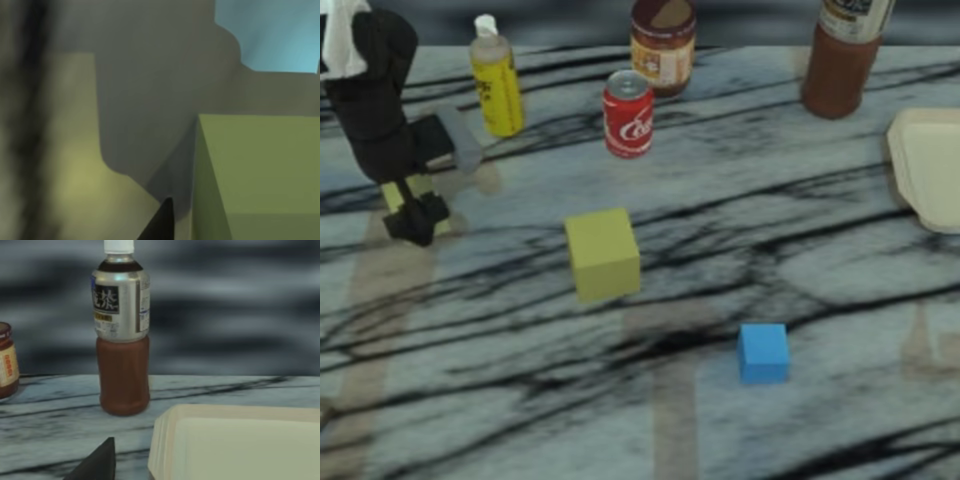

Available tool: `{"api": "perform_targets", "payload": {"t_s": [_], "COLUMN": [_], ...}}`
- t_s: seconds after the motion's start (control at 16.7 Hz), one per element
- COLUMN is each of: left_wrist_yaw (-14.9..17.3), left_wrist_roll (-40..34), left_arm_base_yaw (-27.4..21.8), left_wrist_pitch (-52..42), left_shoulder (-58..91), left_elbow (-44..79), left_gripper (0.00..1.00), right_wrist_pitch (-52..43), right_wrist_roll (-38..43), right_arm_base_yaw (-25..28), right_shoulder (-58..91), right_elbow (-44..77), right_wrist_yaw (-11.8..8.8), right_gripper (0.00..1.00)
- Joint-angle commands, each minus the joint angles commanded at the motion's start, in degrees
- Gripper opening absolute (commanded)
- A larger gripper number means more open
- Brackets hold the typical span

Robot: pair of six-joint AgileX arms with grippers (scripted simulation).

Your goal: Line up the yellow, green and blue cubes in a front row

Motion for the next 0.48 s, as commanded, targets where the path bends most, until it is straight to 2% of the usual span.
{"api": "perform_targets", "payload": {"t_s": [0.3,0.48], "left_wrist_yaw": [0.0,0.0], "left_wrist_roll": [0.0,0.0], "left_arm_base_yaw": [0.0,0.0], "left_wrist_pitch": [0.0,0.0], "left_shoulder": [0.0,0.0], "left_elbow": [0.0,0.0], "left_gripper": [0.02,0.0], "right_wrist_pitch": [0.0,0.0], "right_wrist_roll": [0.0,0.0], "right_arm_base_yaw": [0.0,0.0], "right_shoulder": [0.0,0.0], "right_elbow": [0.0,0.0], "right_wrist_yaw": [0.0,0.0], "right_gripper": [1.0,1.0]}}
